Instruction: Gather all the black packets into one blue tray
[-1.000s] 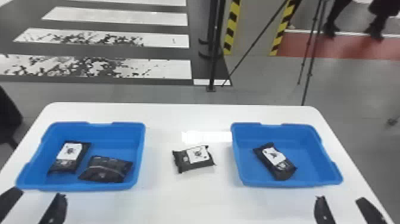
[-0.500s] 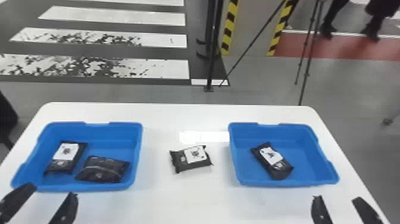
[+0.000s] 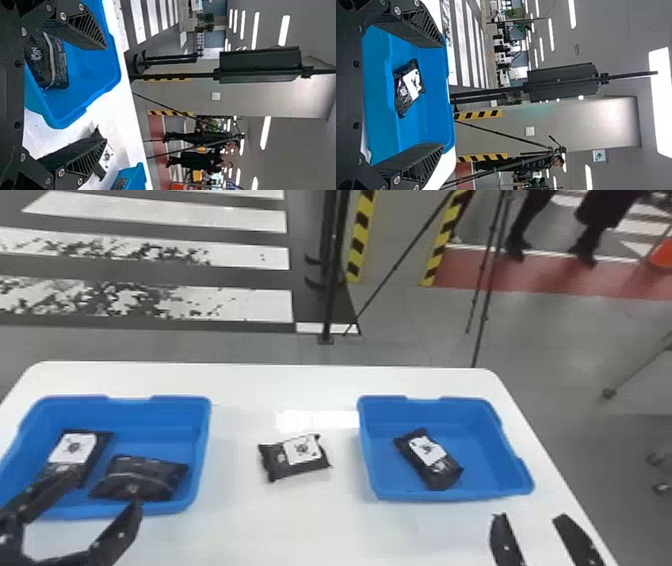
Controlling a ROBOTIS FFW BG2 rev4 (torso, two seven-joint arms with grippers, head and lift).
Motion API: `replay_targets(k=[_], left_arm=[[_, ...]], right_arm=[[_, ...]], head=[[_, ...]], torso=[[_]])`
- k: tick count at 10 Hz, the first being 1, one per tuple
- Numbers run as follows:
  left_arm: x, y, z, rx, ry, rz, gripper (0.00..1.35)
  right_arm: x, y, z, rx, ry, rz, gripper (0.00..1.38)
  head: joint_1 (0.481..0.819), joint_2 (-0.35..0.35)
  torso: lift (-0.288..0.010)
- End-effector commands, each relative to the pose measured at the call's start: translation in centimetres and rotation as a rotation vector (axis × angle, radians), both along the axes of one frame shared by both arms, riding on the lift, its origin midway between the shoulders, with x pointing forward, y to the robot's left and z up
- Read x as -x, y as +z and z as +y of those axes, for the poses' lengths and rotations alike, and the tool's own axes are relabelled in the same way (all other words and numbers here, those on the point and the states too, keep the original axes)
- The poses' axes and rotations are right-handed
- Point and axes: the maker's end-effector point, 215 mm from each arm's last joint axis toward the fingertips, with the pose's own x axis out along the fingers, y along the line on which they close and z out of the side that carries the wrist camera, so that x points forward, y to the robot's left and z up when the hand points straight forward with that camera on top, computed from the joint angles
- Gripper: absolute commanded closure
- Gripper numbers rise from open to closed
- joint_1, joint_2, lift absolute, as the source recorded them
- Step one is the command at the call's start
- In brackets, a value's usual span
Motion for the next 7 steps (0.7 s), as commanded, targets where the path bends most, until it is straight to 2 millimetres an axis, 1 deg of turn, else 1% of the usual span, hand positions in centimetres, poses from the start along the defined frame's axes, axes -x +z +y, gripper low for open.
replay_targets(k=[1,2,3,4,5,6,7], left_arm=[[-3.2,-2.2,-1.3,-0.020,-0.059,0.040,0.23],[-5.2,-2.7,-4.3,-0.014,-0.128,0.047,0.25],[-7.1,-3.0,-6.7,-0.034,-0.193,0.051,0.25],[-9.1,-3.4,-8.2,-0.056,-0.241,0.055,0.25],[-10.6,-4.1,-9.4,-0.067,-0.282,0.064,0.25],[-11.6,-5.6,-10.7,-0.068,-0.317,0.106,0.25],[-12.9,-6.3,-11.7,-0.097,-0.352,0.129,0.24]], right_arm=[[0.0,-0.1,0.0,-0.002,-0.001,0.002,0.14],[-0.1,0.0,0.0,-0.003,-0.002,-0.001,0.14],[-0.1,0.0,0.1,-0.005,0.000,-0.001,0.14],[-0.1,-0.1,0.0,-0.005,-0.001,-0.001,0.14],[-0.2,-0.1,0.1,-0.008,0.000,-0.001,0.14],[-0.1,-0.2,0.0,-0.012,-0.003,0.000,0.14],[-0.1,-0.3,0.0,-0.014,-0.004,0.002,0.14]], head=[[0.695,-0.176],[0.695,-0.182],[0.695,-0.204],[0.695,-0.236],[0.695,-0.249],[0.695,-0.270],[0.695,-0.284]], torso=[[-0.110],[-0.110],[-0.110],[-0.110],[-0.110],[-0.110],[-0.110]])
